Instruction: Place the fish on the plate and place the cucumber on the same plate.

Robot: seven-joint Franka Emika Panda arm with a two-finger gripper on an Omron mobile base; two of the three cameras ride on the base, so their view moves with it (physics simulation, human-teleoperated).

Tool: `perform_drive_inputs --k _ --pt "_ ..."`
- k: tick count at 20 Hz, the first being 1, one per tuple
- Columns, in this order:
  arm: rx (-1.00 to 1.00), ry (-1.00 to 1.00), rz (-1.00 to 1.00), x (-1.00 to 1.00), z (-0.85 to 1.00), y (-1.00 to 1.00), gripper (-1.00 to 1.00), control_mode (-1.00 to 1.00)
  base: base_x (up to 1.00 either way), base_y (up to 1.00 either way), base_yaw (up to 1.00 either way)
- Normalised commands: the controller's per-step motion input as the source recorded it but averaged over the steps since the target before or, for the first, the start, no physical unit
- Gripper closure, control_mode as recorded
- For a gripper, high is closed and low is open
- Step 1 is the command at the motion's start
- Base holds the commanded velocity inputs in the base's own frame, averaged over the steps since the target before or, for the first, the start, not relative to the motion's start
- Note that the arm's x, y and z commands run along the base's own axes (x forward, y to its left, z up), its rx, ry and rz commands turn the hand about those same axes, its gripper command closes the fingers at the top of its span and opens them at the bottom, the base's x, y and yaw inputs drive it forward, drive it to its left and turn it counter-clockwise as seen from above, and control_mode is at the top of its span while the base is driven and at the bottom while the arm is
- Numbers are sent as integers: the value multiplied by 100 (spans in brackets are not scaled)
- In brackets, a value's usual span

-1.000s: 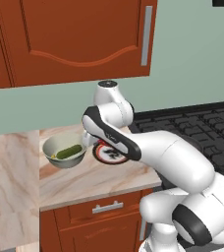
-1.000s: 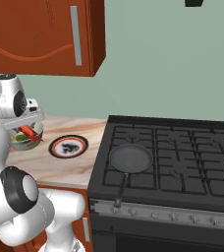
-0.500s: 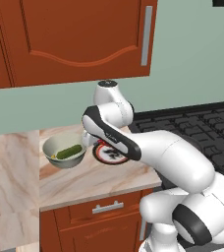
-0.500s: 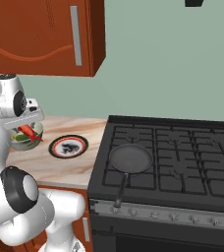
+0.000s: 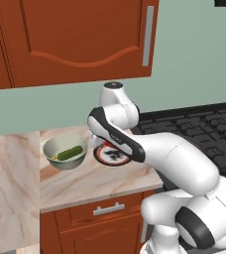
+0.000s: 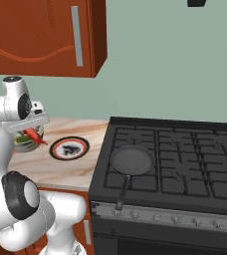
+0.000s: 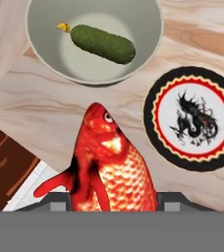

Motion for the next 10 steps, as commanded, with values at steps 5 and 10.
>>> perform_drive_inputs --k 5,10 --pt "0 0 -1 0 -14 -43 100 -100 0 0 0" --pt "1 0 -5 10 -21 -46 100 -100 0 0 0"
